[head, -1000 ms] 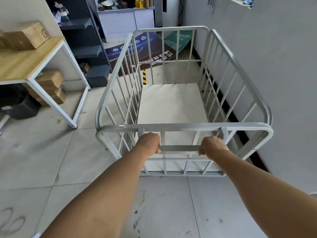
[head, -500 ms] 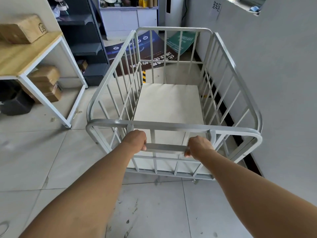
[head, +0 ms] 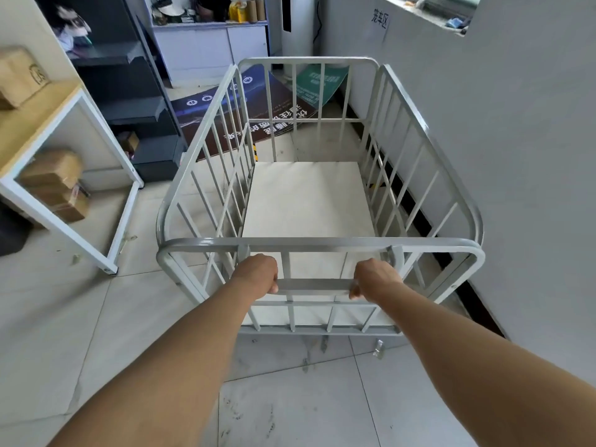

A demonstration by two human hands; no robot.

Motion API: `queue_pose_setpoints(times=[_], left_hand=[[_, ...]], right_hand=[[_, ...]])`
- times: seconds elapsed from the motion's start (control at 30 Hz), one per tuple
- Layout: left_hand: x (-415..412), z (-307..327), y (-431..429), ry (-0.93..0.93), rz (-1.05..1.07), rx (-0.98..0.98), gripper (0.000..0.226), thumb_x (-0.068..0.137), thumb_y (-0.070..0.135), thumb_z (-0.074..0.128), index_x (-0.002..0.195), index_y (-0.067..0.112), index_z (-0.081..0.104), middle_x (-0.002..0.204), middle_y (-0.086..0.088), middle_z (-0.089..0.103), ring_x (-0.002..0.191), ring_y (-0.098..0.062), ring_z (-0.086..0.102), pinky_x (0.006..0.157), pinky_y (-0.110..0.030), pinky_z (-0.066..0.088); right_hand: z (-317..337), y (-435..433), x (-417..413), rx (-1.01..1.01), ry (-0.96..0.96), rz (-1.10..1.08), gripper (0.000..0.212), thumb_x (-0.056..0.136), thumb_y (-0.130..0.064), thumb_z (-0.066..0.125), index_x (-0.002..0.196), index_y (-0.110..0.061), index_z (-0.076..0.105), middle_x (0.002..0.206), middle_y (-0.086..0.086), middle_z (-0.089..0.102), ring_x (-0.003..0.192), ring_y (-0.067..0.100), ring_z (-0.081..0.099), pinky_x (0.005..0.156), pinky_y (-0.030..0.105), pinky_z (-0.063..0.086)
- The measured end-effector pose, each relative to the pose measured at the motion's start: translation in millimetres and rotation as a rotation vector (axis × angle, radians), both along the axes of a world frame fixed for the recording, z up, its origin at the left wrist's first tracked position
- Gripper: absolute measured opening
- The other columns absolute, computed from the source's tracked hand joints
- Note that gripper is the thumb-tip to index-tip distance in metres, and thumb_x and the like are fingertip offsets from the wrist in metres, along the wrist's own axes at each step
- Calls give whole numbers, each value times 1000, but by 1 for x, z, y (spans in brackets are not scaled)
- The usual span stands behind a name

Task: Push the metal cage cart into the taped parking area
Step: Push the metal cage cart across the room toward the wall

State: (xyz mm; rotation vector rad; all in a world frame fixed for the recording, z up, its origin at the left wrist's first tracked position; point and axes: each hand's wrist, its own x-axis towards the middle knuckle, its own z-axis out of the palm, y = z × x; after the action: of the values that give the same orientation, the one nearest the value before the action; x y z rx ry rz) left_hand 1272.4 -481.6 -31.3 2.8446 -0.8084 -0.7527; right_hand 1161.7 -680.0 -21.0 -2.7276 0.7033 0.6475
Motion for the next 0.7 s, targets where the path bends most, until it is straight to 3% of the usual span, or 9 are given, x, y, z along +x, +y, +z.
queue_pose_setpoints(times=[0.5, 0.7], left_hand=[[97, 3, 17, 7, 30, 21, 25, 86, 11, 69, 109, 3, 73, 112, -16, 69, 104, -31, 66, 91, -31, 51], [138, 4, 18, 0, 60, 43, 24, 83, 8, 71, 106, 3, 75, 107, -17, 71, 99, -32, 67, 88, -32, 54]], right_hand=[[-5, 23, 90, 4, -13, 13, 24, 83, -26, 73, 101, -10, 71, 101, 9, 70, 95, 24, 66, 72, 27, 48], [-3, 24, 130, 12, -18, 70, 22, 87, -23, 69, 104, -9, 71, 108, 11, 69, 101, 27, 66, 77, 29, 48]])
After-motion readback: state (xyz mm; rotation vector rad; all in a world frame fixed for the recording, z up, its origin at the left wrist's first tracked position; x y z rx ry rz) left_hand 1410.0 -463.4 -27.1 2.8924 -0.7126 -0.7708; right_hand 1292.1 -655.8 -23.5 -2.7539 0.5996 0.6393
